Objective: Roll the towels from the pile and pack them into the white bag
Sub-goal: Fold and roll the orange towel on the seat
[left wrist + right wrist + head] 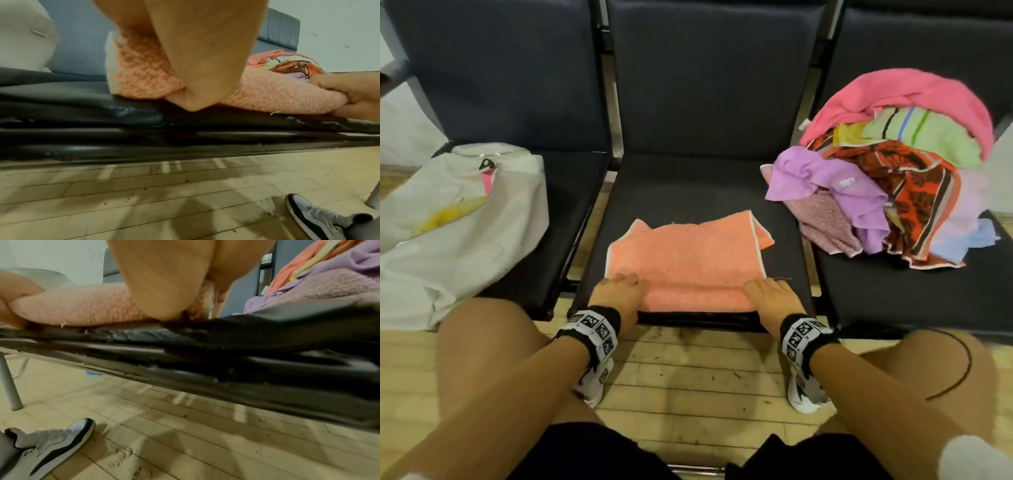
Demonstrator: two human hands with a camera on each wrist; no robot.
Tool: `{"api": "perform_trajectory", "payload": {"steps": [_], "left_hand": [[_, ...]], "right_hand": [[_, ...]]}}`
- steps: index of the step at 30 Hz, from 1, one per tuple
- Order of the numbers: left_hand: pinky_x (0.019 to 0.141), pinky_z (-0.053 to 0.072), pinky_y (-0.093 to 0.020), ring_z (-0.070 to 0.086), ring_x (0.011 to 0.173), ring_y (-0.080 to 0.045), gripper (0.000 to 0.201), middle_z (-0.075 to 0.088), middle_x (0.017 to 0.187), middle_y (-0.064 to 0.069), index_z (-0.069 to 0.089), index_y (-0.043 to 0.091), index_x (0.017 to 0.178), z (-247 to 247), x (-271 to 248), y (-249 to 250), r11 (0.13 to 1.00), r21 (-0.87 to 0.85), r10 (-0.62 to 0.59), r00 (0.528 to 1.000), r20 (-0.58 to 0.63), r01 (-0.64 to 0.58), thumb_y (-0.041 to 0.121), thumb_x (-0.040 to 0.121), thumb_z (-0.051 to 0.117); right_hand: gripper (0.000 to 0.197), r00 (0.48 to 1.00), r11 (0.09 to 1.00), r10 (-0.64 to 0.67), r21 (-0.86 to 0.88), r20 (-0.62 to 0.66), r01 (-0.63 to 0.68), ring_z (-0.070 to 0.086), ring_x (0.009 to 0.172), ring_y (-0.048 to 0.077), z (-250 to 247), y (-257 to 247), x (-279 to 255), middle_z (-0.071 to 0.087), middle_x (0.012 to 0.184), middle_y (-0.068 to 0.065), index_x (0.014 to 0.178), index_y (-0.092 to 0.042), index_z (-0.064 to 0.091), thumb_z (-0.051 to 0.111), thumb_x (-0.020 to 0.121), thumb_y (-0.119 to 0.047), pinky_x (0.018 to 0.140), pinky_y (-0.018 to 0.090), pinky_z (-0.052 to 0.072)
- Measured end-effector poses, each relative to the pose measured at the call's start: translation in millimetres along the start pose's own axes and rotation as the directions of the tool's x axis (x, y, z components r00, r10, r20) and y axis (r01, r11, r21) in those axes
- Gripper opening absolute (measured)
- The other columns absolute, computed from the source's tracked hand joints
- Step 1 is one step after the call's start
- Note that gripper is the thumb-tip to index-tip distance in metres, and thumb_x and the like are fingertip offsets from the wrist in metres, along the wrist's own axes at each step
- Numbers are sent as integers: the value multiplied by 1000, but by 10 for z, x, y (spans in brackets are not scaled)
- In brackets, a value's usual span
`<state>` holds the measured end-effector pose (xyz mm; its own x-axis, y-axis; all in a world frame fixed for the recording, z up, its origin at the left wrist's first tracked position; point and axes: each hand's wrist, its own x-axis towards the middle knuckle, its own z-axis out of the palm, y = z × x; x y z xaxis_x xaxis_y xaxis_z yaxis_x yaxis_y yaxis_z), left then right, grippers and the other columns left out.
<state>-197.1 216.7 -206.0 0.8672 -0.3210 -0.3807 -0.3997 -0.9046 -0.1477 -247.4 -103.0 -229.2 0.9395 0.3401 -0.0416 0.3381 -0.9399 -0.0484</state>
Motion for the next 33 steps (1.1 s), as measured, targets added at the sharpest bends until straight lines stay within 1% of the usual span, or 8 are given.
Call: {"api": "perform_trajectory", "payload": {"steps": [7,12,17,21,23,28,31,33], "left_hand": [[117,17,-52,36,132,-21,69,40,136,3,35,33,133,68,-3,43,992,-98,-86,992,-89,77,29,71,66],[99,30,-46,42,118,-28,67,45,131,-4,48,26,129,83,-96,169,997,-76,-27,951,-307,4,26,65,67],[88,32,-40,59,97,-27,45,69,98,1,67,21,105,212,-112,109,993,-100,25,942,-334,-61,17,60,67],[97,33,-43,60,106,-28,41,70,106,-1,65,19,115,160,-143,98,984,-176,-59,951,-302,5,19,75,55],[99,31,-43,57,108,-27,43,68,110,0,63,20,119,169,-159,97,984,-176,-56,956,-286,5,27,80,48],[96,32,-46,52,104,-25,56,67,102,0,63,21,115,260,-125,114,981,-191,-33,934,-357,-39,53,88,26],[97,30,-46,53,103,-24,58,68,104,2,59,23,119,239,-76,131,978,-208,-55,940,-337,-17,53,93,17],[99,29,-47,54,104,-24,54,68,106,2,55,24,125,239,-50,122,970,-241,-84,941,-327,2,49,95,17]], "right_hand": [[61,999,997,-16,75,-46,20,63,79,32,-22,113,25,65,93,6,93,-14,71,75,37,8,66,38,50],[44,999,994,14,112,-48,-8,60,88,33,47,81,-14,63,97,5,94,-12,75,68,52,2,75,41,48],[48,993,971,84,217,81,-100,53,115,31,-40,67,42,63,124,5,129,-17,59,49,82,-11,98,42,38],[27,983,912,169,369,66,-182,53,74,28,-89,9,60,58,79,1,117,-17,42,45,90,-22,67,34,31],[16,984,916,173,358,47,-178,46,63,19,-84,-23,82,51,69,-4,97,-19,42,46,96,-34,68,35,30],[7,963,977,127,199,-237,-80,53,84,23,-14,-124,124,60,93,-1,91,-18,60,63,86,-21,81,39,40],[35,974,982,-30,174,-226,71,62,82,29,45,-266,127,68,92,4,92,-12,69,75,61,4,79,37,47],[30,983,978,-41,195,-181,77,64,86,29,32,-332,92,70,97,4,99,-12,70,74,70,-6,82,40,51]]}}
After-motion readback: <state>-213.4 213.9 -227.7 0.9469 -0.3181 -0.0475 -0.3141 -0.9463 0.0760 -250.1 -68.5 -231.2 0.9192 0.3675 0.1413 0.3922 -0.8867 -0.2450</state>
